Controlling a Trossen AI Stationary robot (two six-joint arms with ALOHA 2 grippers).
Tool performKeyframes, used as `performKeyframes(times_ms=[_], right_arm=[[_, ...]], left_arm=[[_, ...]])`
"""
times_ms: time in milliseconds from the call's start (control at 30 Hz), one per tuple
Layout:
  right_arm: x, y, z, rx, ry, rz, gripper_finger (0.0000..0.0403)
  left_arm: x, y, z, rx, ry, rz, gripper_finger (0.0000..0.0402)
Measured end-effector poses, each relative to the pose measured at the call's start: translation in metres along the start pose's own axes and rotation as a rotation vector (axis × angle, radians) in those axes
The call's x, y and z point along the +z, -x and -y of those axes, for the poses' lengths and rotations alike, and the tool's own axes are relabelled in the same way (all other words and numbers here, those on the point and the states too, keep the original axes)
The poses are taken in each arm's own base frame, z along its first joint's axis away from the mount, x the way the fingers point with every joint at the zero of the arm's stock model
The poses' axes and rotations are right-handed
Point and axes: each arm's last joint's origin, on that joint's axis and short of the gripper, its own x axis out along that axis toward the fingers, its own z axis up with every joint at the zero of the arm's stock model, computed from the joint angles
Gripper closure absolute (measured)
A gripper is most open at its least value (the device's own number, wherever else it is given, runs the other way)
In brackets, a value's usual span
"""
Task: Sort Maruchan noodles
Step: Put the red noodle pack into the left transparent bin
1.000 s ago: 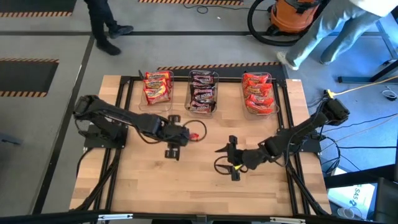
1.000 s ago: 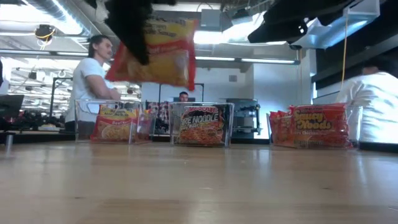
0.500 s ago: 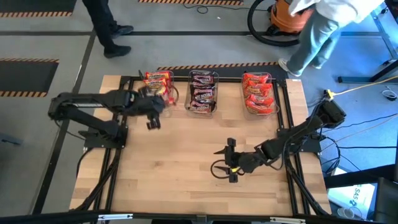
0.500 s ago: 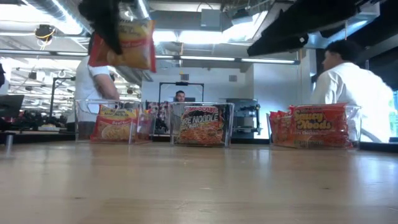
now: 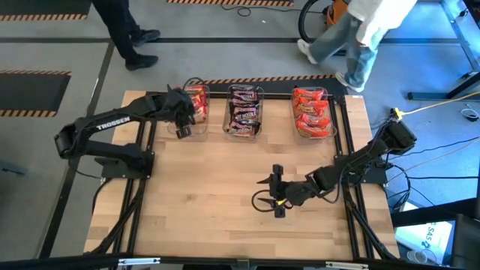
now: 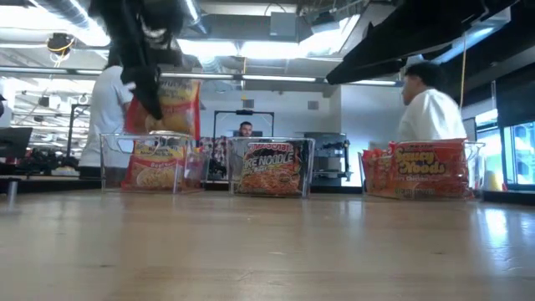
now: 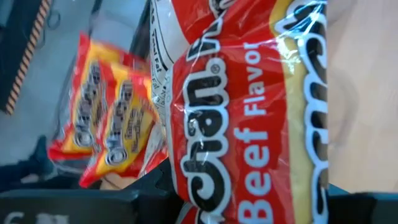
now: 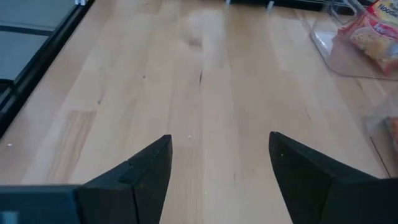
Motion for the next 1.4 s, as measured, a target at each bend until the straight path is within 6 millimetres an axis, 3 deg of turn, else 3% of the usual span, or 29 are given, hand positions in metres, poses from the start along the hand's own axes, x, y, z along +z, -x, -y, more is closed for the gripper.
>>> performKeyframes(times_ms=[167,600,733,967,1167,1400], right_arm=[[0.0,0.0,0.0,0.003,0.0,0.0,0.016],[0.0,0.0,0.0,-0.003,-0.001,0.003,0.016],[0.0,0.0,0.0,0.001,-0.001,0.002,0.016],[0.0,0.0,0.0,0.001,0.0,0.002,0.016],[0.0,0.0,0.0,0.003,0.0,0.002,0.016],[0.0,0.0,0.0,0.003,0.0,0.002,0.016]], left_arm=[[-0.02,-0.024,-0.009,-0.071,0.055,-0.022,0.0268],[-0.052,-0.064,0.004,-0.113,0.117,0.0,0.0266],[-0.053,-0.066,0.005,-0.125,0.115,0.027,0.0265],[-0.054,-0.067,0.004,-0.066,0.309,-0.002,0.0265],[-0.054,-0.067,0.005,-0.056,0.289,-0.006,0.0262],[-0.054,-0.067,0.005,-0.053,0.274,-0.006,0.0233]])
